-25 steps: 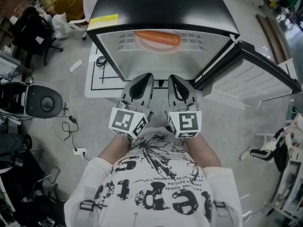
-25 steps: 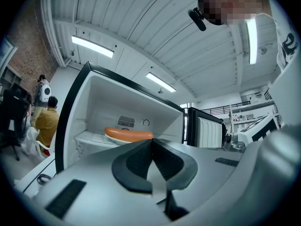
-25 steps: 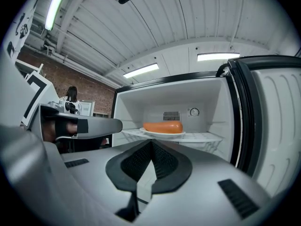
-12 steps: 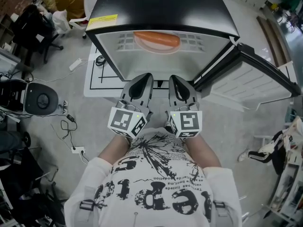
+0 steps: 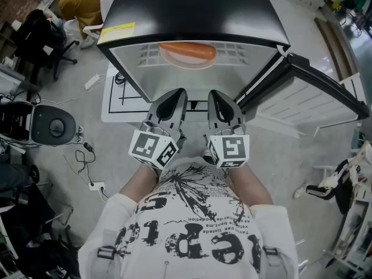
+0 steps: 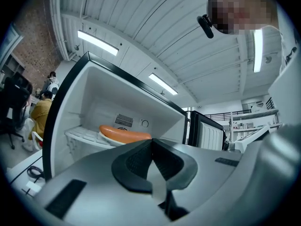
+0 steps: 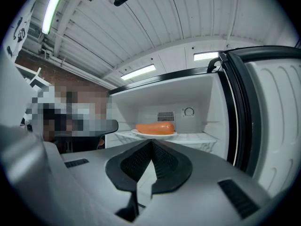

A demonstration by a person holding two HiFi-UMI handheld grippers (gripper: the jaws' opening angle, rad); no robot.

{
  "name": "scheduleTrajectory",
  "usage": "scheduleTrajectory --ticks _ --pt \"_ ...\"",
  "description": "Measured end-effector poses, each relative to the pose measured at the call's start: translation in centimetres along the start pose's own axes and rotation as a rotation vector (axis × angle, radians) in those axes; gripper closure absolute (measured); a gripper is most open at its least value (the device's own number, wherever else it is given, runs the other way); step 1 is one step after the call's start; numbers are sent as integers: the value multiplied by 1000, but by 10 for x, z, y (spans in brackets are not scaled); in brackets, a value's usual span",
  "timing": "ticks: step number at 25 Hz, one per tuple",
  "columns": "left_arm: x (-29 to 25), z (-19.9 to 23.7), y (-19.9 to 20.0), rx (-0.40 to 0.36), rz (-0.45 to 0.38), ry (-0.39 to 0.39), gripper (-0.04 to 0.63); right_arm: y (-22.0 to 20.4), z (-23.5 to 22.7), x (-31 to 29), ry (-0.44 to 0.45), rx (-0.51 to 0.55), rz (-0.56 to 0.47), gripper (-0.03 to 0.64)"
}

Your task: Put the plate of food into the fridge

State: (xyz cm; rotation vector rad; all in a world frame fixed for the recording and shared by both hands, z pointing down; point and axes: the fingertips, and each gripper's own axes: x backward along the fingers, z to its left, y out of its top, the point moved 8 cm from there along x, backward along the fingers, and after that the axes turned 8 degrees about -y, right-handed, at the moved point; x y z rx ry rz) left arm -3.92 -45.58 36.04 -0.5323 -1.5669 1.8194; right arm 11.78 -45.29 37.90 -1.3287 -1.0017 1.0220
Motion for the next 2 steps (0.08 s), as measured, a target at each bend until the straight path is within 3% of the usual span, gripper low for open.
scheduleTrajectory --ticks 2 --pt "-3 1 1 15 1 -2 588 1 -3 0 -1 -2 -1 616"
